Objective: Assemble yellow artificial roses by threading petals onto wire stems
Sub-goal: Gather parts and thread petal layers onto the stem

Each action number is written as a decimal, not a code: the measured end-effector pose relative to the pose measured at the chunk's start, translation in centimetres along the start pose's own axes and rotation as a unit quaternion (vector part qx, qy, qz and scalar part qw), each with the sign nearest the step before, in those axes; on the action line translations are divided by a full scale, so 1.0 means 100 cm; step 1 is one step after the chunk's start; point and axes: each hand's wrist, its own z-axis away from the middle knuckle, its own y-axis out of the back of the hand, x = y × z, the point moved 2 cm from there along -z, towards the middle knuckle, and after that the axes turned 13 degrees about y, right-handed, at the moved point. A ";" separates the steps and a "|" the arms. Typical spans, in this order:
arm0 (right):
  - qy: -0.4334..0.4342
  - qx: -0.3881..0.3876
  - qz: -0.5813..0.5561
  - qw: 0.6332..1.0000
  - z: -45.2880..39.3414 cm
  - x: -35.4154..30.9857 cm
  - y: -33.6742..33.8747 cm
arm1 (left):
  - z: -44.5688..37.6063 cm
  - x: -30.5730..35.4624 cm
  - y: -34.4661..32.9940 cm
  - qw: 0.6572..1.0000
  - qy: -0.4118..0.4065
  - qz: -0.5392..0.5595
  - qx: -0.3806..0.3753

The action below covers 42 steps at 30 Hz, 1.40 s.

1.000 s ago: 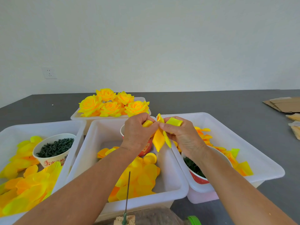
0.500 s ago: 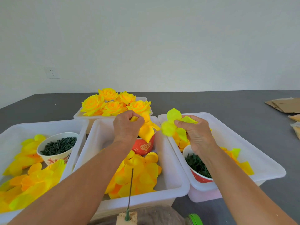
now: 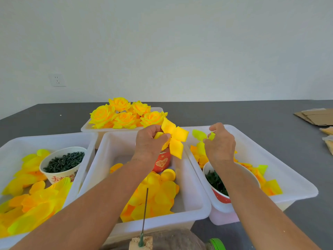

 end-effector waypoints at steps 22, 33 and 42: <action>0.122 -0.084 -0.252 0.956 0.018 -0.034 -0.002 | 0.014 0.009 -0.010 0.937 -0.254 -0.221 0.097; -0.116 -0.206 -0.527 0.816 0.017 -0.031 0.000 | 0.014 0.008 -0.013 0.950 -0.271 -0.152 0.022; -0.162 -0.152 -0.617 0.755 0.015 -0.022 -0.001 | 0.014 0.008 -0.018 0.932 -0.311 -0.183 0.030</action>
